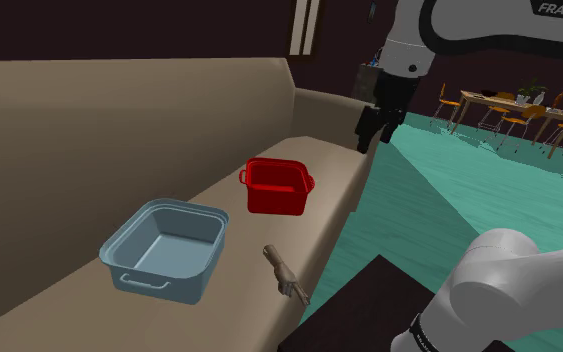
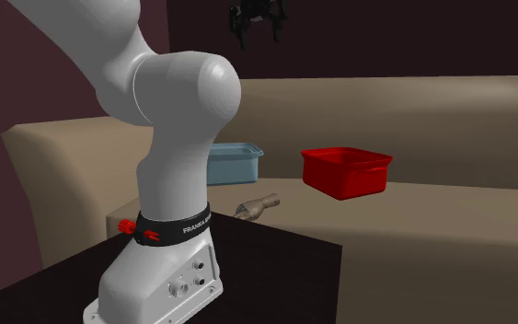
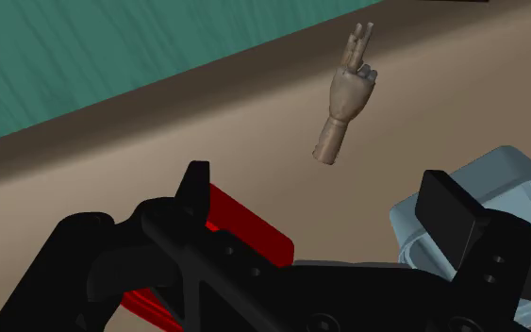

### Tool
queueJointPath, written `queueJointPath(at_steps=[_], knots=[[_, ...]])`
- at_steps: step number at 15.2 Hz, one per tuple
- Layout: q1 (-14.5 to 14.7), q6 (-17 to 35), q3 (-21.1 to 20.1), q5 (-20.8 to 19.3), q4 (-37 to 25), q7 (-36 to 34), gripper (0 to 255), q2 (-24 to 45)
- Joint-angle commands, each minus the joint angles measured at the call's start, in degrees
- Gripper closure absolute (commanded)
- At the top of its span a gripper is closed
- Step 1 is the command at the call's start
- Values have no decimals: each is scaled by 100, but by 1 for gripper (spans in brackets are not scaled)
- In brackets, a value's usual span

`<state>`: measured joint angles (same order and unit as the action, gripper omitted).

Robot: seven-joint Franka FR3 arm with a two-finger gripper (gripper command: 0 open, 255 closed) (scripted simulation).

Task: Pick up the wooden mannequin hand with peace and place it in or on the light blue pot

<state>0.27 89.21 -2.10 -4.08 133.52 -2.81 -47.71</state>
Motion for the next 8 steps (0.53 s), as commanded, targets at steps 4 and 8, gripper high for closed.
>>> queueJointPath(at_steps=[4,8], knots=[[10,567,36,86,546,-74,0,33],[28,1364,74,202,1191,-160,0,200]])
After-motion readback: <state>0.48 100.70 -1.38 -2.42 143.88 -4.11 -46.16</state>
